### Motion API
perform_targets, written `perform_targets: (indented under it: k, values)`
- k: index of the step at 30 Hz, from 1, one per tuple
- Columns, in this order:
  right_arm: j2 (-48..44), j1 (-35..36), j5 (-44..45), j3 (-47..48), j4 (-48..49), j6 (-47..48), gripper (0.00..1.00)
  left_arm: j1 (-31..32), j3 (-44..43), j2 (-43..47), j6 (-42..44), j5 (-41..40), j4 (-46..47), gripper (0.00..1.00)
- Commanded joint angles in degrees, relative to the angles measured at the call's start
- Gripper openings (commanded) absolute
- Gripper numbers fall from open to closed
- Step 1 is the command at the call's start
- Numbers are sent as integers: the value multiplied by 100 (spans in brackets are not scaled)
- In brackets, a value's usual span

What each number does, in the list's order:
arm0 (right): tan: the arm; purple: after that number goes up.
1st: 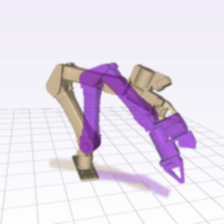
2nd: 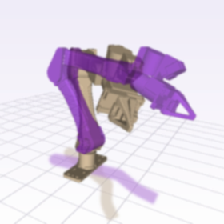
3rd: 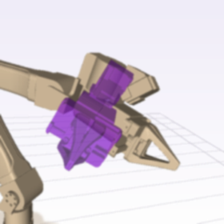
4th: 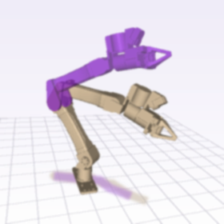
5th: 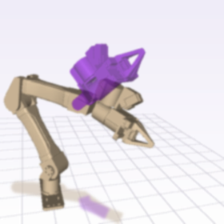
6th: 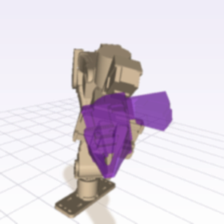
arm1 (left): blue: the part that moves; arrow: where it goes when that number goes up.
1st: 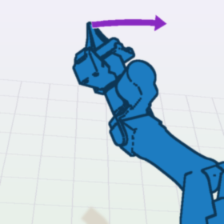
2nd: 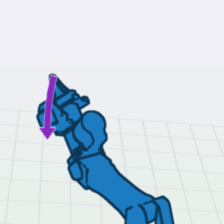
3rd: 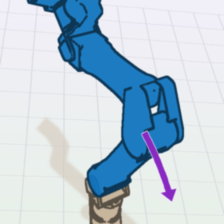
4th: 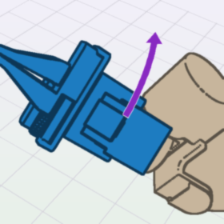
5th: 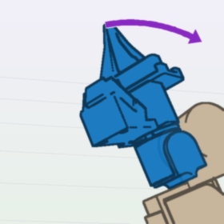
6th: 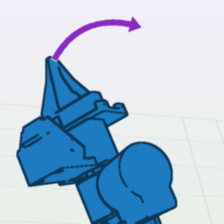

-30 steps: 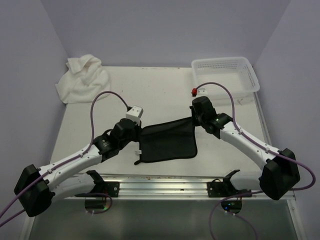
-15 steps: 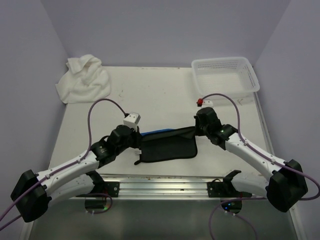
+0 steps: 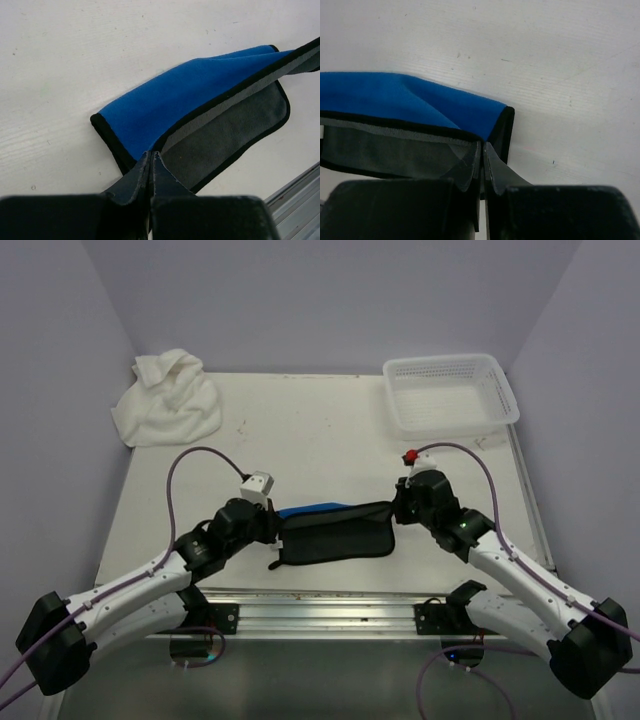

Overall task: Roll the towels
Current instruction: Fold the towel

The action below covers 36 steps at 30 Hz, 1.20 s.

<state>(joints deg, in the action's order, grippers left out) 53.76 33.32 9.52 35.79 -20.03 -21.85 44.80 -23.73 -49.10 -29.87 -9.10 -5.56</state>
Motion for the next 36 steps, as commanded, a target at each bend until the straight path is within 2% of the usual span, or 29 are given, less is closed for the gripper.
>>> perform_targets:
  k: [1,7,11,15,17,19,24,30,36]
  values:
    - [-173,-27,-231,-63,158,40,4,20,114,217,-186,40,82,0]
    - [-216,-10,-187,-177,-62,-135,5,73,298,428,-318,49,55,0]
    - [-436,-10,-108,-423,-124,-258,9,205,377,533,-344,49,134,0]
    - [-621,-10,-82,-582,-141,-338,14,643,430,446,-458,-275,239,0]
    - [-638,-10,-160,-669,-106,-382,19,837,430,384,-529,-434,249,0]
    - [-638,-10,-283,-714,-62,-434,34,1057,439,279,-608,-584,249,0]
    - [-761,-10,-416,-837,-27,-487,50,1110,544,418,-757,-916,4,0]
    - [-849,-10,-372,-907,-54,-531,53,1110,571,744,-793,-1164,-279,0]
    - [-621,-10,-407,-881,43,-645,51,1110,808,604,-670,-594,282,0]
